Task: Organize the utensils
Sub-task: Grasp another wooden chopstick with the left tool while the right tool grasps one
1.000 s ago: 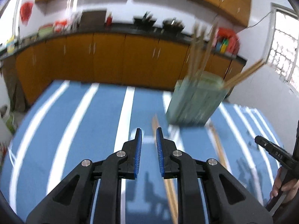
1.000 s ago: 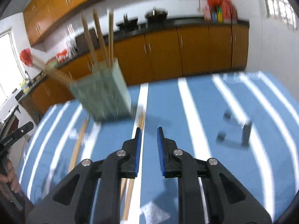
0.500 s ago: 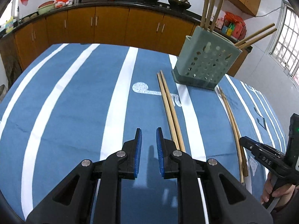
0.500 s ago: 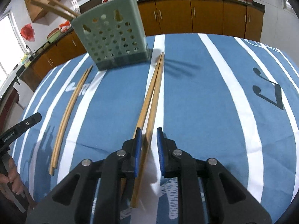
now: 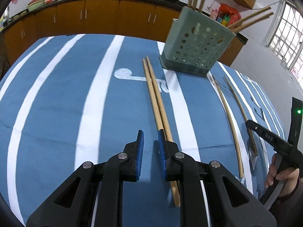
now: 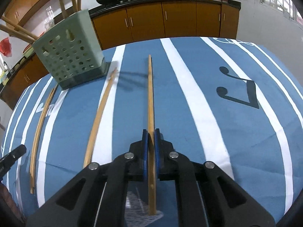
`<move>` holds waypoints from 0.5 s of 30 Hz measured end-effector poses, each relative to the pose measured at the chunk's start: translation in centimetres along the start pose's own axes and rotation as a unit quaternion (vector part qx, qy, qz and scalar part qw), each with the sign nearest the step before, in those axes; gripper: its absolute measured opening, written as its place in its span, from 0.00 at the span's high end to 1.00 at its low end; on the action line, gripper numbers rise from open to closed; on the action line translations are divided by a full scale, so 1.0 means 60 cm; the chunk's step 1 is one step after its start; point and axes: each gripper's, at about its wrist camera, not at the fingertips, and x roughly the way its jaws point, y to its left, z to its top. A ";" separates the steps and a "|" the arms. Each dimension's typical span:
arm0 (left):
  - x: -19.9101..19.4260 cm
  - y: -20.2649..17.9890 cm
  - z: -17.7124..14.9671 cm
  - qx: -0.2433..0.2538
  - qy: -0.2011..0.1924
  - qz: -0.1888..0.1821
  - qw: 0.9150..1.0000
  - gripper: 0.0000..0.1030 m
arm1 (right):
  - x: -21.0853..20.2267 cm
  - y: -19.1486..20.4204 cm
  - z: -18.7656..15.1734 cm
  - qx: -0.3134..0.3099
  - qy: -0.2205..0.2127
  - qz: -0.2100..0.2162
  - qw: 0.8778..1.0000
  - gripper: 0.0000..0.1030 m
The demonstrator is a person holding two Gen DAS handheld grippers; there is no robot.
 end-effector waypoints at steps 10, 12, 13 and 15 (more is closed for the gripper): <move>0.019 -0.026 -0.009 0.030 0.016 0.016 0.999 0.84 | 0.001 0.005 -0.003 -0.013 -0.004 -0.004 1.000 0.92; 0.021 -0.030 -0.008 0.035 0.016 0.025 0.999 0.84 | 0.000 0.007 -0.004 -0.017 -0.005 -0.005 1.000 0.92; 0.022 -0.032 -0.007 0.037 0.016 0.029 0.999 0.84 | -0.001 0.008 -0.005 -0.018 -0.005 -0.004 1.000 0.92; 0.025 -0.036 -0.004 0.042 0.016 0.038 0.998 0.84 | -0.001 0.010 -0.007 -0.020 -0.005 -0.002 1.000 0.91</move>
